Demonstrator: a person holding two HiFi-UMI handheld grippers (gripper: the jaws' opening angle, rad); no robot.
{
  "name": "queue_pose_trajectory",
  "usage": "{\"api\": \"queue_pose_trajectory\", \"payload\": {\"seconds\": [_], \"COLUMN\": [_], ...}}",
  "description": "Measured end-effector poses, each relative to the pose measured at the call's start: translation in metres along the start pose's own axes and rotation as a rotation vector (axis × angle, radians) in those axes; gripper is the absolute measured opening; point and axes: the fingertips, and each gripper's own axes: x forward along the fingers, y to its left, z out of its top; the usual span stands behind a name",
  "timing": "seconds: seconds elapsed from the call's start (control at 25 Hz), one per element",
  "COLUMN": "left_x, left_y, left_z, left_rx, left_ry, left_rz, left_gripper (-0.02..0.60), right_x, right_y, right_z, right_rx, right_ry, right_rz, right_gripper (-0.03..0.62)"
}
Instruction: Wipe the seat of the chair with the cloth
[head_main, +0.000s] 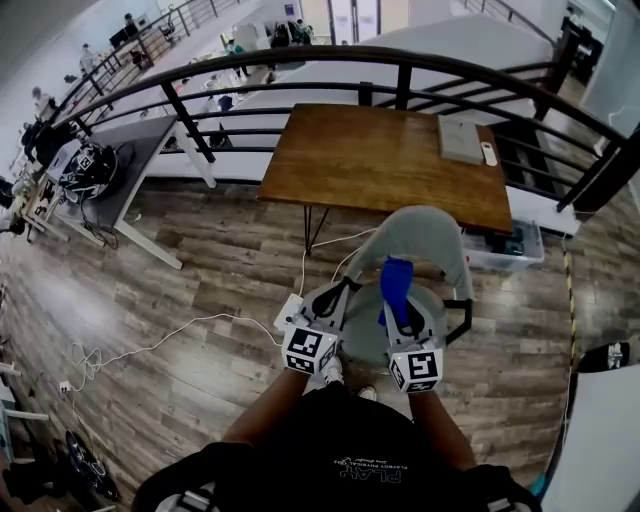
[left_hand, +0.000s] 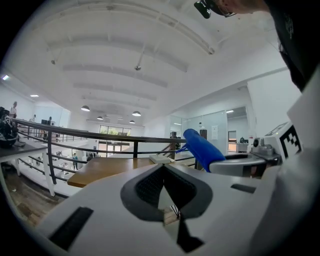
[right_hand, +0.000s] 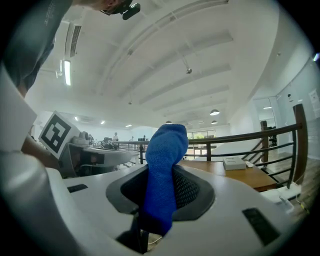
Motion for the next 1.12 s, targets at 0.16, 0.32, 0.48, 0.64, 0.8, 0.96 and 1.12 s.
{"api": "queue_pose_trajectory", "payload": {"seconds": [0.16, 0.32, 0.48, 0.64, 0.8, 0.96, 1.12], "left_x": [0.019, 0.032, 0.042, 0.053, 0.072, 0.091, 0.107], "left_y": [0.021, 0.039, 0.05, 0.05, 0.04, 0.022, 0.017], "left_z": [0.003, -0.003, -0.025, -0.045, -0.07, -0.095, -0.131], "left_rx": [0.006, -0.022, -0.049, -0.064, -0.077, -0.083, -0.135], "left_ry": [-0.002, 0.018, 0.059, 0.106, 0.156, 0.194, 0.228], "left_rz": [-0.019, -0.037, -0.059, -0.065, -0.054, -0.05, -0.008], "left_gripper": [0.002, 0.002, 0.002, 0.002, 0.002, 0.002, 0.002], "right_x": [0.025, 0.043, 0.053, 0.058, 0.065, 0.07, 0.073], "right_y": [-0.004, -0.008, -0.012, -0.022, -0.046, -0.062, -0.073], "right_z": [-0.003, -0.018, -0.043, -0.064, -0.089, -0.117, -0.15], "right_rx": [0.003, 0.025, 0.048, 0.071, 0.097, 0.124, 0.141], "right_ry": [0.02, 0.066, 0.122, 0.175, 0.209, 0.244, 0.295], "right_rz": [-0.016, -0.035, -0.06, -0.072, -0.066, -0.055, -0.033], "right_gripper": [0.113, 0.114, 0.114, 0.114, 0.114, 0.113, 0.114]}}
